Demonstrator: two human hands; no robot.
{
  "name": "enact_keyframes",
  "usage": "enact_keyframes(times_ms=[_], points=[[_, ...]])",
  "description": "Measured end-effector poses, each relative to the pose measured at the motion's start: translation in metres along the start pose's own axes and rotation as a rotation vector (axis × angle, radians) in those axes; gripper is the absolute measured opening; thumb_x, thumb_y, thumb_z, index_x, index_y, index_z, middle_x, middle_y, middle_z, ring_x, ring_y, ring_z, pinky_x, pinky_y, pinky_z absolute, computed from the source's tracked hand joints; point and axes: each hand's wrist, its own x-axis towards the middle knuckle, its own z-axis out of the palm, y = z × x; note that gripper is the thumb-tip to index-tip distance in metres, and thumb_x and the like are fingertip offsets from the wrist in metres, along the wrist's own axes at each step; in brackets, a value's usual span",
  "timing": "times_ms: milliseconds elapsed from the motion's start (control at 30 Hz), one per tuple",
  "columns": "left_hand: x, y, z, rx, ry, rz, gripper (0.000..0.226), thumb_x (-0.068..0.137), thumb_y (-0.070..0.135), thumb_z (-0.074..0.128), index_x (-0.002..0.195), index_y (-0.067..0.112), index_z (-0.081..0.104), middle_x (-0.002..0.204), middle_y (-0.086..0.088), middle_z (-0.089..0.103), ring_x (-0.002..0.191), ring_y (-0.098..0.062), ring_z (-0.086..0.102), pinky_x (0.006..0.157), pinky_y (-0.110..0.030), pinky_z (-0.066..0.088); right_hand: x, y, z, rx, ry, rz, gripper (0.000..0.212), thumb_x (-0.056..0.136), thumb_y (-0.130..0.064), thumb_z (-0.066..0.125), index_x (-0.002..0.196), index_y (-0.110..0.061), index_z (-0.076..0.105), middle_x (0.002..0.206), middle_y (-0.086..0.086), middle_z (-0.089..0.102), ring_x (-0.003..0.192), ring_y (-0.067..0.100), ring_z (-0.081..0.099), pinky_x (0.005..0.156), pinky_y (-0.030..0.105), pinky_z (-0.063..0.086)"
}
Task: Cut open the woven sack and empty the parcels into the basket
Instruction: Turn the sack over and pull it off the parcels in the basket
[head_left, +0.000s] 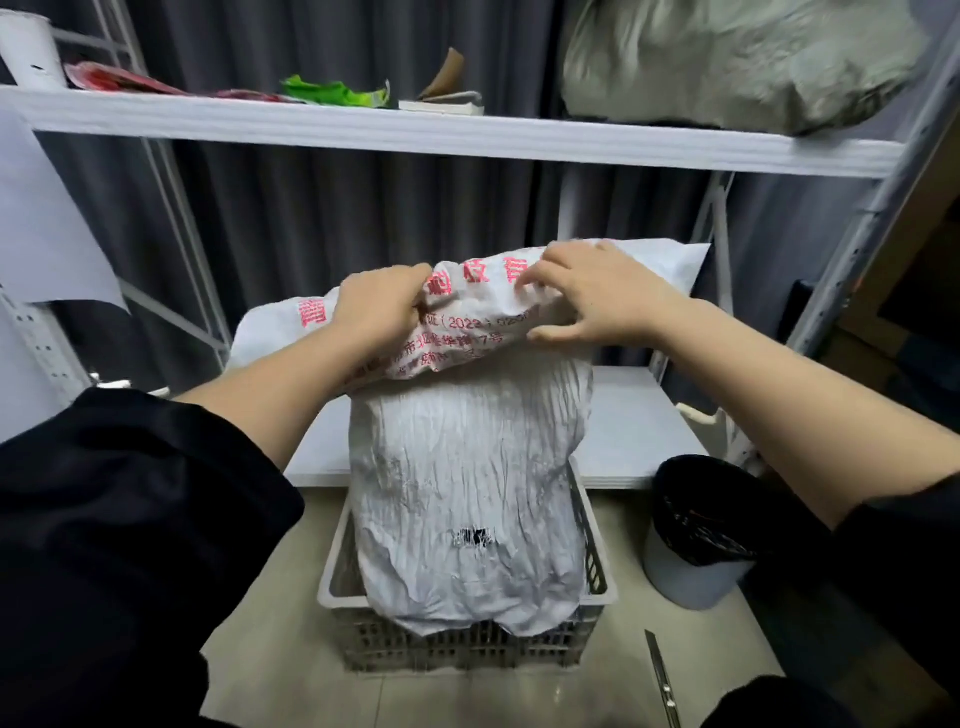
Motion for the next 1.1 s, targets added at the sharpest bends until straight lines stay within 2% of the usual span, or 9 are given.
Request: enact_keyframes(times_ms=[67, 167, 233, 333, 500, 567, 633, 767, 1100], points=[[-0.001, 0.007, -0.003, 0.049, 0.073, 0.156, 0.014, 0.084, 0.017, 0.052, 0.098, 0.017, 0.053, 0.096, -0.007, 0.061, 0.090, -0.034, 0.058, 0.059, -0.033, 0.031, 0.006, 0.002, 0.001, -0.033, 0.051, 0.066, 0.080, 0.071, -0.068, 0.052, 0.138, -0.025, 0.039, 0.136, 0.002, 0.044, 0.124, 0.025, 0.042, 0.097, 0.042, 0.031], [-0.010, 0.013, -0.005, 0.157, 0.205, 0.439, 0.026, 0.074, 0.007, 0.063, 0.098, 0.014, 0.057, 0.083, -0.008, 0.057, 0.074, -0.031, 0.055, 0.048, -0.029, 0.025, 0.011, 0.007, 0.008, 0.102, -0.237, 0.229, 0.115, 0.059, -0.059, 0.074, 0.150, -0.025, 0.012, 0.154, -0.002, 0.025, 0.141, 0.021, 0.025, 0.112, 0.050, 0.020], [-0.015, 0.011, -0.004, 0.167, 0.221, 0.530, 0.033, 0.071, 0.002, 0.065, 0.099, 0.015, 0.055, 0.083, -0.008, 0.056, 0.073, -0.030, 0.054, 0.046, -0.027, 0.025, 0.006, 0.007, 0.016, 0.236, -0.395, 0.317, 0.121, 0.055, -0.058, 0.079, 0.149, -0.028, 0.008, 0.151, -0.003, 0.035, 0.136, 0.024, 0.036, 0.109, 0.050, 0.025], [-0.015, 0.007, 0.000, -0.005, 0.016, 0.410, 0.032, 0.074, 0.019, 0.065, 0.103, 0.017, 0.052, 0.102, -0.006, 0.054, 0.095, -0.029, 0.054, 0.062, -0.032, 0.036, -0.005, -0.005, 0.034, 0.227, -0.420, 0.330, 0.084, 0.061, -0.053, 0.075, 0.129, -0.025, 0.036, 0.121, 0.002, 0.061, 0.108, 0.029, 0.057, 0.088, 0.038, 0.044], [-0.014, -0.019, -0.001, 0.005, -0.579, 0.016, 0.123, 0.049, 0.062, 0.079, 0.148, 0.032, 0.013, 0.152, 0.008, 0.030, 0.140, -0.024, 0.029, 0.104, -0.054, 0.027, -0.012, -0.014, 0.043, 0.178, -0.108, 0.217, 0.030, 0.076, -0.054, 0.058, 0.087, -0.030, 0.045, 0.089, -0.007, 0.054, 0.090, 0.022, 0.059, 0.079, 0.037, 0.035], [-0.019, -0.015, 0.008, 0.029, -0.611, 0.033, 0.105, 0.055, 0.058, 0.076, 0.141, 0.025, 0.024, 0.137, 0.005, 0.049, 0.133, -0.025, 0.040, 0.108, -0.055, 0.020, -0.012, -0.016, 0.037, 0.166, 0.004, 0.202, 0.022, 0.080, -0.048, 0.054, 0.083, -0.030, 0.042, 0.084, -0.006, 0.050, 0.084, 0.025, 0.058, 0.076, 0.037, 0.036], [-0.020, -0.007, 0.011, 0.060, -0.429, 0.043, 0.066, 0.071, 0.046, 0.067, 0.122, 0.015, 0.037, 0.115, -0.002, 0.063, 0.113, -0.027, 0.057, 0.104, -0.048, 0.033, -0.008, -0.015, 0.031, 0.161, 0.105, 0.223, 0.018, 0.081, -0.041, 0.054, 0.084, -0.026, 0.044, 0.083, -0.002, 0.049, 0.080, 0.027, 0.056, 0.069, 0.034, 0.034], [0.002, -0.008, -0.023, 0.063, -0.045, -0.001, 0.044, 0.082, 0.043, 0.057, 0.110, 0.013, 0.041, 0.103, -0.010, 0.064, 0.095, -0.035, 0.062, 0.066, -0.035, 0.037, 0.009, -0.004, 0.008, 0.143, 0.279, 0.303, 0.022, 0.080, -0.039, 0.056, 0.092, -0.022, 0.049, 0.087, 0.005, 0.053, 0.078, 0.032, 0.054, 0.063, 0.037, 0.039], [0.019, -0.011, -0.084, -0.004, -0.374, -0.024, 0.035, 0.077, 0.035, 0.066, 0.101, 0.026, 0.043, 0.093, 0.001, 0.059, 0.084, -0.025, 0.054, 0.069, -0.035, 0.043, 0.023, 0.006, -0.033, 0.244, 0.012, 0.307, 0.035, 0.069, -0.045, 0.068, 0.085, -0.031, 0.040, 0.093, -0.003, 0.056, 0.080, 0.022, 0.048, 0.067, 0.033, 0.033]])
